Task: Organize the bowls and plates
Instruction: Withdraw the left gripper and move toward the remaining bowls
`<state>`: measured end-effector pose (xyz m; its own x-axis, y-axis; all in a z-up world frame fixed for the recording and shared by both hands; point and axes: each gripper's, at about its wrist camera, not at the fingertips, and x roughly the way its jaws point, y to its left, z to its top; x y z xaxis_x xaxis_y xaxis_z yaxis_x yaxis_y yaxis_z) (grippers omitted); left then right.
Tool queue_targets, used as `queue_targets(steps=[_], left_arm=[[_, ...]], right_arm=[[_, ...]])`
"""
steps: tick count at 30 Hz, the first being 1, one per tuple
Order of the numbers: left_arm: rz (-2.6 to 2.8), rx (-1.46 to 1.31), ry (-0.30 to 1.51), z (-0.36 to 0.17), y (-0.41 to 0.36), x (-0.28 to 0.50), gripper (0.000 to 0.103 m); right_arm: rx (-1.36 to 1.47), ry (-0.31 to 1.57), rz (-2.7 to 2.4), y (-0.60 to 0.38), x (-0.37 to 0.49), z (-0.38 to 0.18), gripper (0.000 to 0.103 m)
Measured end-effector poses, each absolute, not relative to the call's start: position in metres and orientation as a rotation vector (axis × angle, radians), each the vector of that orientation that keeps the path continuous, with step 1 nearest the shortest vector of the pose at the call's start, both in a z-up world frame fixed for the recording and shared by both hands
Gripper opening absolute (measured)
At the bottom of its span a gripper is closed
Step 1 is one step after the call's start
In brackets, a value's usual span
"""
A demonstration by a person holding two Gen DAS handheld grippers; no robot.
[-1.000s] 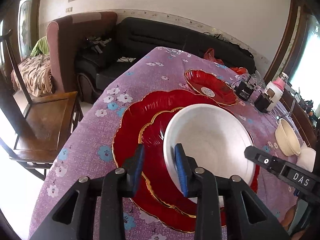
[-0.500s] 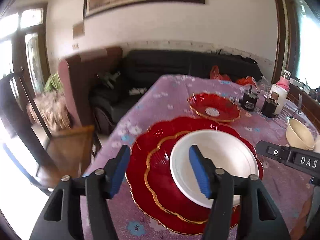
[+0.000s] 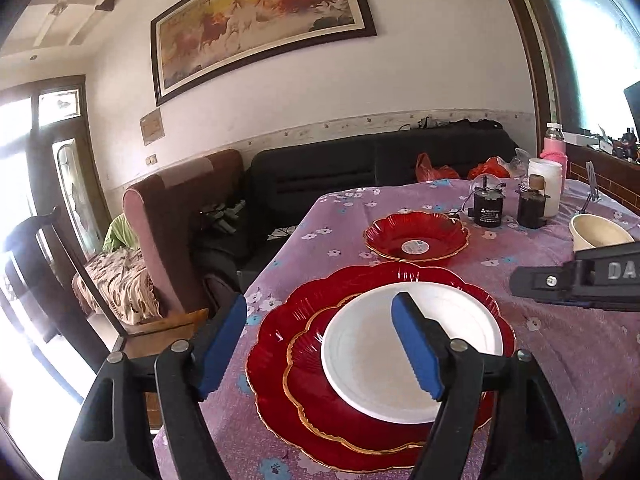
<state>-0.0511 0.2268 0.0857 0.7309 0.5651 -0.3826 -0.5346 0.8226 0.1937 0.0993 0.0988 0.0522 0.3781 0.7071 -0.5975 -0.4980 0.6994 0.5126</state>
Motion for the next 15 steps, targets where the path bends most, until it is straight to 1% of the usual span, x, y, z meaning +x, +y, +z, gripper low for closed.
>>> queue_targets(steps=[15], left_arm=[[0.607, 0.093, 0.457, 0.08, 0.221, -0.048, 0.075]], right_arm=[[0.3, 0.943, 0.752, 0.029, 0.08, 0.044, 0.032]])
